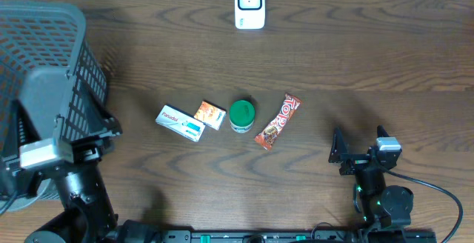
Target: Scan the item barcode
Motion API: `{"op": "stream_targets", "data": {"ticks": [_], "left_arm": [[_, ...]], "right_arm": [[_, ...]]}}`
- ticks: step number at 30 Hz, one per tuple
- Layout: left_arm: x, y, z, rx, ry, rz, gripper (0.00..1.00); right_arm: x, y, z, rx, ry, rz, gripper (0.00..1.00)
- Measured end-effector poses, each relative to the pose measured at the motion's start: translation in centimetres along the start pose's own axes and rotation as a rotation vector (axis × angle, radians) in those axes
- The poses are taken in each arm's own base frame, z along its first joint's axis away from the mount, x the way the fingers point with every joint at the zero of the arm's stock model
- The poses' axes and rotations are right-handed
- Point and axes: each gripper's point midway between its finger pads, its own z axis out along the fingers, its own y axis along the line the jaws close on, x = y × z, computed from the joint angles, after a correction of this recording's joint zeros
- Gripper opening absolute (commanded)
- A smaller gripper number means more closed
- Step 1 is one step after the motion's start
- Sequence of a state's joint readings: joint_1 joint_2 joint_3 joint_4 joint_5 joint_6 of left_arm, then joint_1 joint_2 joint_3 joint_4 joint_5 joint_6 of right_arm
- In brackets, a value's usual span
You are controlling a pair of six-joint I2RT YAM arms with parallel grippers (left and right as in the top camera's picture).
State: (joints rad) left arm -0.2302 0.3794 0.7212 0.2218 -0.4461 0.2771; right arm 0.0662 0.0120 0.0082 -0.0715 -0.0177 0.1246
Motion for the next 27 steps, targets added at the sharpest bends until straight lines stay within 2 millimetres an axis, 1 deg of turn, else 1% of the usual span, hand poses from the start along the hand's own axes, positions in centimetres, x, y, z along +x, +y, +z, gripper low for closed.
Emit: {"op": "stream_targets", "data": {"ticks": [2,5,7,9,12,15,18,20,22,24,26,27], "left_arm": [[0.5,0.8,0.0,-0.049,0.025,0.076,0.92],[0.7,1.5,-0.1,-0.089,0.04,0.144,0.92],[1.0,1.5,-0.1,-0.085,0.054,0.176,0.92],[1.8,1.2,-0.3,-0.06,0.085,0.215,0.92],[2.8,0.9,-1.3,-0.006,0.122,0.262,0.92],[2.1,1.4,-2.8,0.018,0.101,0.26,0.92],[1.0,2.4,-4.6,0.017,0.066,0.244,0.92],[0.9,3.0,-5.6,0.016,0.062,0.242,0.92],[1.2,3.3,-6.2,0.018,0.071,0.247,0.92],[1.4,3.3,-6.4,0.021,0.078,0.251,0.92],[1.4,3.3,-6.4,0.021,0.078,0.251,0.92],[1.4,3.3,-6.4,0.021,0.078,0.251,0.93]], "right_arm": [[0.0,0.0,0.0,-0.002,0.0,0.001,0.99],[0.0,0.3,0.0,-0.016,0.001,0.003,0.99],[0.0,0.4,0.0,-0.024,0.001,0.005,0.99],[-0.1,0.5,0.0,-0.031,-0.001,0.005,0.99],[-0.3,1.0,0.0,-0.057,-0.009,0.004,0.99],[-0.9,2.0,-0.1,-0.113,-0.035,0.001,0.99],[-1.9,3.1,-0.3,-0.175,-0.072,-0.004,0.99],[-2.3,3.7,-0.5,-0.212,-0.09,-0.009,0.99],[-2.6,4.4,-0.7,-0.252,-0.097,-0.013,0.99],[-2.8,5.0,-0.9,-0.289,-0.097,-0.016,0.99],[-3.5,5.7,-1.3,-0.321,-0.109,-0.021,0.99],[-4.3,6.0,-1.6,-0.338,-0.122,-0.025,0.99]]}}
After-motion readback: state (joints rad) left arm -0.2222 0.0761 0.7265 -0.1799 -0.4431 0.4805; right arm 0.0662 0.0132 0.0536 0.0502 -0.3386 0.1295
